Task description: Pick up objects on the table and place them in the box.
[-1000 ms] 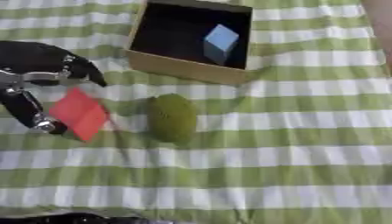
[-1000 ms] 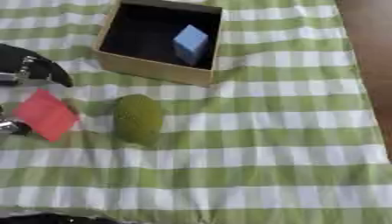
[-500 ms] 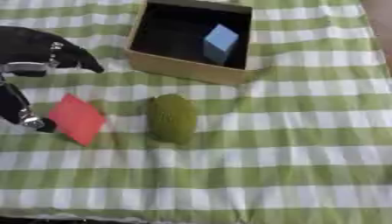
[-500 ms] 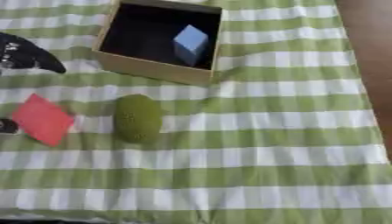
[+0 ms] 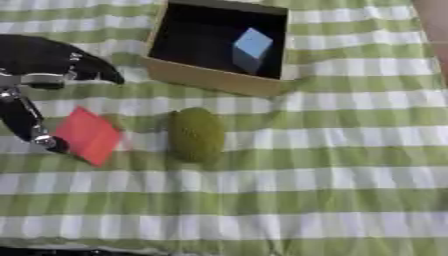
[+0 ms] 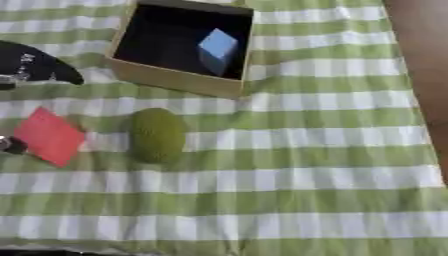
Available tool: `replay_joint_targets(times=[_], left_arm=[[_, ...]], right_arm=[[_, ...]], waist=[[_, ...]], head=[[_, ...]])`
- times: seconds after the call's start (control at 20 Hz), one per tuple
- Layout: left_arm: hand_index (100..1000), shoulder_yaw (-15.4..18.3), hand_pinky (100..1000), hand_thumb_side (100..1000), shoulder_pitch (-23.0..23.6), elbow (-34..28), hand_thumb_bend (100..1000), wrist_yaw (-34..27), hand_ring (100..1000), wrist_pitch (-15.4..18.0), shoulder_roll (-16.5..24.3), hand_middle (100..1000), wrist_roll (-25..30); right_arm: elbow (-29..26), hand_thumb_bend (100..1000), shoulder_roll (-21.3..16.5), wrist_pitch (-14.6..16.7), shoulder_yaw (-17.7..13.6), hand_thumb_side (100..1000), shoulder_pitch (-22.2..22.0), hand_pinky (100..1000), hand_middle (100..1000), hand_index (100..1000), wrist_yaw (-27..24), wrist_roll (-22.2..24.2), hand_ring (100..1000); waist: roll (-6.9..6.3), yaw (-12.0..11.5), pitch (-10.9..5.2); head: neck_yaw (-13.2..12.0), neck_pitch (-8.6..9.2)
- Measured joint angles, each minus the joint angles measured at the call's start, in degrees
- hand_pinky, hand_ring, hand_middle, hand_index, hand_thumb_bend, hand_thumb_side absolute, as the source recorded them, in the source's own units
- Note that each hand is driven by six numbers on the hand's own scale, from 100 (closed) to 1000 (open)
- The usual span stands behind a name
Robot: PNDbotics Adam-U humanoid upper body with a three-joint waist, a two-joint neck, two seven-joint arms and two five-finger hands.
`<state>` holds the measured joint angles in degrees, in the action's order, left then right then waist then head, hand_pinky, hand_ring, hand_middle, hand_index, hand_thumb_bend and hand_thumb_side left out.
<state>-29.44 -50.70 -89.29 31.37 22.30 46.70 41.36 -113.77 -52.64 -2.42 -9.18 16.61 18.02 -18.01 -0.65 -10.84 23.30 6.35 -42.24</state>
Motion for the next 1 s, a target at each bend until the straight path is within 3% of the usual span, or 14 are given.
replay_joint_targets(times=[0.5, 0.75, 1.0], left_arm=[[959, -2.71, 911, 210, -1.45, 5.83, 591, -0.05, 914, 1.54, -2.56, 855, -1.54], [828, -3.30, 842, 183, -1.09, 6.64, 491, -0.17, 828, 1.79, -2.91, 723, -1.78], [727, -1.02, 793, 110, -1.08, 3.73, 369, -2.39, 752, 1.34, -2.90, 613, -1.33]], right_arm=[[0.00, 100, 0.47, 0.34, 0.00, 438, 0.02, 873, 568, 833, -0.50, 0.36, 918], [0.00, 100, 0.52, 0.17, 0.01, 436, 0.02, 874, 566, 833, -0.76, 0.53, 920], [0.00, 100, 0.53, -0.08, 0.02, 436, -0.10, 874, 564, 834, -1.00, 0.81, 922]], waist=[[0.00, 0.32, 0.00], [0.00, 0.29, 0.00], [0.00, 0.20, 0.00]], head=[[-0.19, 0.08], [-0.19, 0.21], [-0.16, 0.24]])
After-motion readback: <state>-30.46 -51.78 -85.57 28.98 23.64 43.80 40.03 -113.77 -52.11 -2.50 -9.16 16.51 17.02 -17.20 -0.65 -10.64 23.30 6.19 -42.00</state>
